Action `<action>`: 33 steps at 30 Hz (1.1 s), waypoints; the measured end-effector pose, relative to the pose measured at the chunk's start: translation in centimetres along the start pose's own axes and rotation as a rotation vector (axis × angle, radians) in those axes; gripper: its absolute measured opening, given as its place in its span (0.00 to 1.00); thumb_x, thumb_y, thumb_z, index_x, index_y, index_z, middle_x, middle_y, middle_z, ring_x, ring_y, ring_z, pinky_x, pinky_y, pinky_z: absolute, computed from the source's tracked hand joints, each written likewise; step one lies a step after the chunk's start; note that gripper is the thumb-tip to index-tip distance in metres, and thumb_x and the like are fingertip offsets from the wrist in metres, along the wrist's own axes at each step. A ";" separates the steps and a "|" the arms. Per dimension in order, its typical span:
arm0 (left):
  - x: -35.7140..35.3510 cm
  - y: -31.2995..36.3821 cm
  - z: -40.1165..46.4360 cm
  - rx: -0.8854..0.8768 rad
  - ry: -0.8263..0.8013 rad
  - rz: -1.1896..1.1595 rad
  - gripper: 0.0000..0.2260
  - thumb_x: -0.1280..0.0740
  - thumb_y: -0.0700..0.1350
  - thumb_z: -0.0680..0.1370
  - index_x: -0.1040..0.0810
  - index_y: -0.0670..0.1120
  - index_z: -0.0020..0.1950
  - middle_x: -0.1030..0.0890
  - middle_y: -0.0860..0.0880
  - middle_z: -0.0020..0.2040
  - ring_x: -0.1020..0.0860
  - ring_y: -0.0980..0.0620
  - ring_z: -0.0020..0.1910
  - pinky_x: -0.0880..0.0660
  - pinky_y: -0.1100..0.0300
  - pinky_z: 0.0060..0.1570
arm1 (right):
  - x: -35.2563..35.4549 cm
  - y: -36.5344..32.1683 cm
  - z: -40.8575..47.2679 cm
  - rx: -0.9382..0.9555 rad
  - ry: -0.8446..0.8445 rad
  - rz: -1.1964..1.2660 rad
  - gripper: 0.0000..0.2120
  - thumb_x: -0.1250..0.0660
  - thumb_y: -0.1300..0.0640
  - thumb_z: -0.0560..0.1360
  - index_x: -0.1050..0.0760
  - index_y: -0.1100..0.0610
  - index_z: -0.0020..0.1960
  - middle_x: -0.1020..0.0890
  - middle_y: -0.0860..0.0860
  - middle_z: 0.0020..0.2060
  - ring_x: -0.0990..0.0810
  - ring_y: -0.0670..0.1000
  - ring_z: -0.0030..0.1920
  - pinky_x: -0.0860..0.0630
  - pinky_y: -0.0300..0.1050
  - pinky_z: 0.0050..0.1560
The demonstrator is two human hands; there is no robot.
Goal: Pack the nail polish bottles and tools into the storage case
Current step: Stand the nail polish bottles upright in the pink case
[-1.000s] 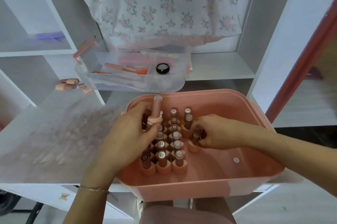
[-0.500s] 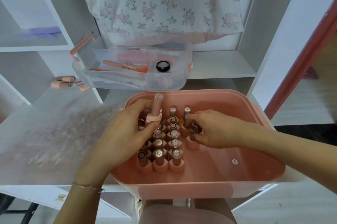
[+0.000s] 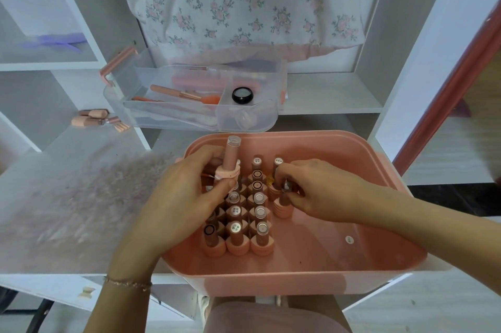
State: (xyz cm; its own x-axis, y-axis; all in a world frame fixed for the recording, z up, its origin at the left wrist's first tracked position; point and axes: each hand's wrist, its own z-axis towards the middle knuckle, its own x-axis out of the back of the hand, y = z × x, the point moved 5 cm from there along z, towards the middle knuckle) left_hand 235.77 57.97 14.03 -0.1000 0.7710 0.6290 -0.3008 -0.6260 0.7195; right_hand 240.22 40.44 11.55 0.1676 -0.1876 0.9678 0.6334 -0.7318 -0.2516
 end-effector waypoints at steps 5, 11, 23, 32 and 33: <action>0.0 0.0 0.1 -0.002 -0.010 0.015 0.16 0.30 0.41 0.72 0.26 0.62 0.50 0.21 0.69 0.48 0.22 0.67 0.46 0.25 0.61 0.50 | 0.0 -0.1 0.2 0.006 0.033 -0.004 0.07 0.38 0.56 0.74 0.28 0.52 0.52 0.28 0.45 0.42 0.33 0.45 0.40 0.35 0.40 0.40; -0.1 0.0 0.0 0.005 -0.015 0.001 0.15 0.30 0.41 0.73 0.26 0.60 0.50 0.21 0.68 0.48 0.22 0.67 0.46 0.24 0.62 0.51 | 0.3 -0.3 0.3 0.009 0.095 0.021 0.09 0.36 0.57 0.74 0.25 0.52 0.53 0.33 0.41 0.40 0.33 0.43 0.40 0.34 0.39 0.42; -0.1 0.1 -0.1 0.014 -0.018 -0.018 0.15 0.30 0.40 0.73 0.26 0.60 0.50 0.20 0.66 0.48 0.21 0.65 0.47 0.24 0.55 0.53 | 0.1 -0.2 0.4 -0.013 0.098 0.024 0.10 0.37 0.58 0.74 0.25 0.52 0.54 0.31 0.43 0.42 0.27 0.48 0.46 0.32 0.41 0.44; -0.1 0.0 0.0 0.021 -0.022 0.001 0.14 0.30 0.41 0.72 0.26 0.60 0.51 0.21 0.68 0.48 0.22 0.66 0.47 0.24 0.56 0.53 | 0.1 -0.5 0.5 -0.013 0.084 0.023 0.11 0.38 0.58 0.74 0.26 0.52 0.56 0.25 0.47 0.47 0.26 0.49 0.48 0.29 0.43 0.46; -0.1 0.1 -0.1 0.020 -0.022 0.004 0.15 0.30 0.42 0.72 0.26 0.60 0.51 0.21 0.68 0.48 0.22 0.66 0.47 0.24 0.57 0.53 | 0.0 -0.5 0.4 -0.014 0.081 0.021 0.11 0.38 0.58 0.75 0.26 0.52 0.56 0.25 0.48 0.48 0.26 0.50 0.48 0.28 0.44 0.47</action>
State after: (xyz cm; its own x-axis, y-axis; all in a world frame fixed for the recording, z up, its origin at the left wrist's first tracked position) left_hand 235.71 57.89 14.01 -0.0802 0.7660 0.6378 -0.2814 -0.6313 0.7227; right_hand 240.26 41.06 11.72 0.1189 -0.2545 0.9597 0.6195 -0.7364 -0.2721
